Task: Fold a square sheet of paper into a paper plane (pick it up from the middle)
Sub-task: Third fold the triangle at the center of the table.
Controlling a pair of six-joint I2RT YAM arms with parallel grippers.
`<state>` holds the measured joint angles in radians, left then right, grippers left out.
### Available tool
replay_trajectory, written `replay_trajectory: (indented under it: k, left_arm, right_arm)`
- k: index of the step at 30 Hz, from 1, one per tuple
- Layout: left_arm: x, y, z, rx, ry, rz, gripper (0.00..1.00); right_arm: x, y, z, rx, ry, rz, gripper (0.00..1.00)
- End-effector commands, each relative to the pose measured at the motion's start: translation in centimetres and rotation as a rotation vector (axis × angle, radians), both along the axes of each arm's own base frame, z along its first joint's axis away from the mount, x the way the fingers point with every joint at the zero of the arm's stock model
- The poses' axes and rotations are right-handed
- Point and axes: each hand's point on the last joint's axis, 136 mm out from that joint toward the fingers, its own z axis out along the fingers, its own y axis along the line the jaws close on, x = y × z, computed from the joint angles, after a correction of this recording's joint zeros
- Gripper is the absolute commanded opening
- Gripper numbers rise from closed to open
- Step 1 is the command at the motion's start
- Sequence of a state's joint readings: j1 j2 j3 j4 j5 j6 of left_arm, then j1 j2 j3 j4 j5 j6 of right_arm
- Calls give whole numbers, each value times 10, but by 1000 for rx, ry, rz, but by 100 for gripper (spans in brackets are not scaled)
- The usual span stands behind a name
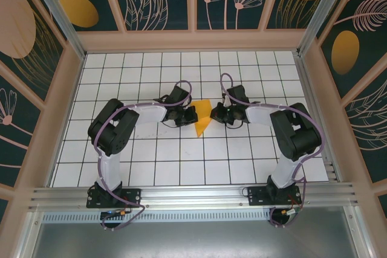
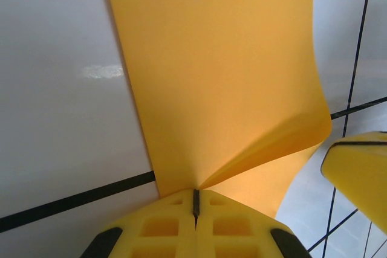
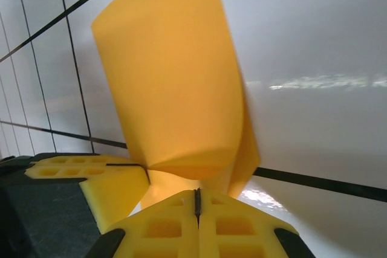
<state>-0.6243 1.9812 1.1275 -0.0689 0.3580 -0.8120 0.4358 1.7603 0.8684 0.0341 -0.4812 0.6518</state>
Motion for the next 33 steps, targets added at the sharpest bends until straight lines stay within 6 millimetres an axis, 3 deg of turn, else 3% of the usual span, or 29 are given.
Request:
replay_trajectory:
  k: [1,8,15,21,24,27,30,33]
  left_arm:
    - [-17,55,-57,264,93,65,0]
    - [-18,56,-59,270,94,58,0]
    - [-23,61,-63,297,96,39,0]
    - [-26,64,-68,305,104,38,0]
    - [-25,63,-67,302,101,38,0]
    - [-24,63,-66,298,98,43,0]
    - [-24,62,-66,291,96,46,0]
    - [-23,61,-66,281,93,54,0]
  right_arm:
    - [-3,13,7,35,-26,64,0]
    - [5,17,-5,1,5,72,0]
    - [17,-11,-32,-67,95,-65,0]
    - [30,-32,-38,-107,99,-148,0]
    - [43,-37,-25,-107,56,-168,0]
    - [50,-33,1,-73,-10,-164,0]
    - [41,-24,22,-20,-42,-143,0]
    - [13,-10,29,29,-39,-109,0]
